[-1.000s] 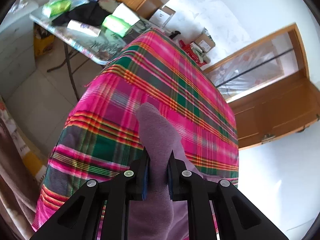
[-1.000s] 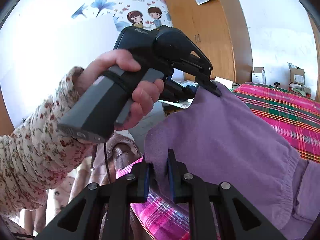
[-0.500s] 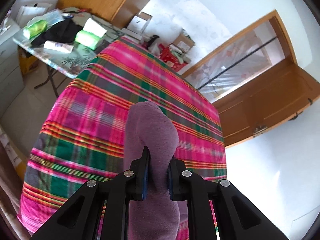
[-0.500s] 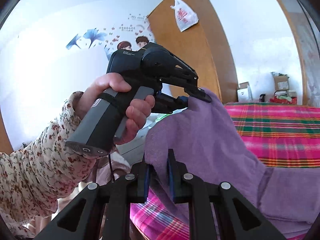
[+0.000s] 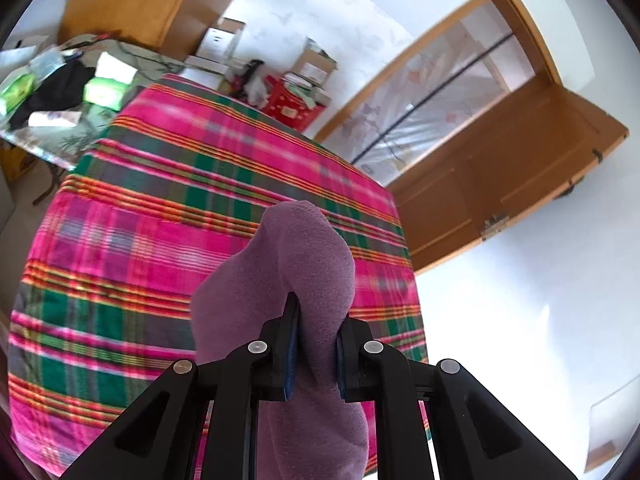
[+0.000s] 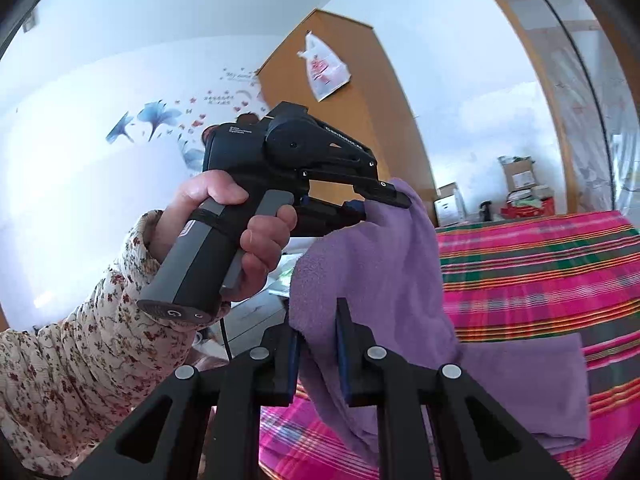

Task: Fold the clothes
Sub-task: 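Lift the gripped garment end with the left tool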

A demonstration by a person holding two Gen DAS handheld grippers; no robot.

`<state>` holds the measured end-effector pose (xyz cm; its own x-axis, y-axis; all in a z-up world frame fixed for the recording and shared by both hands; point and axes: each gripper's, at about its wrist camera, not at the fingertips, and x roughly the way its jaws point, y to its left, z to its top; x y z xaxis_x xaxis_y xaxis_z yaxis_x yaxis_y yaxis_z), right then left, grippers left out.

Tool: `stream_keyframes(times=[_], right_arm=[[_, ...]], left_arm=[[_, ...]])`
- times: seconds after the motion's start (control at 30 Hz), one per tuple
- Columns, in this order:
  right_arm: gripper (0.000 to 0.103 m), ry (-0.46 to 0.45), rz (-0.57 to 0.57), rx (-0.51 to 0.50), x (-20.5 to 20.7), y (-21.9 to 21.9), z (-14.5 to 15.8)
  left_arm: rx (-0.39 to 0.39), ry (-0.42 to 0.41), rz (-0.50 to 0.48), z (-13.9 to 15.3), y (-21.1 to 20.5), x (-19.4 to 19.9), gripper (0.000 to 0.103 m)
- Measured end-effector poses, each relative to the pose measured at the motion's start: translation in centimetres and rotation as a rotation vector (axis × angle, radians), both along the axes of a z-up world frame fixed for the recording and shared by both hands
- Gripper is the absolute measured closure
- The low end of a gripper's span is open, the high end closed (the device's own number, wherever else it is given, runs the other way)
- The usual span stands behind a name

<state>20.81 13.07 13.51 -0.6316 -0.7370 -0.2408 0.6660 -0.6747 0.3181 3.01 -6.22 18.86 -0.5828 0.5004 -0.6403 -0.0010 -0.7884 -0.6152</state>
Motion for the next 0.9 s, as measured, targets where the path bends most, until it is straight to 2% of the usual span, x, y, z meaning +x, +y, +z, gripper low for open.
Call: stream_keyframes(times=[0.2,0.47,0.7,0.9], right_arm=[[0.087,-0.016,-0.071,-0.021,-0.2,3.1,0.6],[0.087,-0.044,-0.180,-0.023,-0.8,6.7,0.2],[0.087,-0.102,-0.258,-0.042,-1.8,10.1,-1.7],[0.087,-0.161,-0.313,-0.053,-3.2,12.9,-4.3]], left_arm=[[-0.023,-0.019,-0.070,-0.1,4.4,-2.0,0.088],[-0.048,-0.070,-0.149,-1.6,9.5,-4.5,0.088],[-0.069,-0.145,-0.204,-4.2,13.5,-6.8,0.088],[-0.116,-0.204,-0.235,-6.9,16.3,-8.5,0.087]])
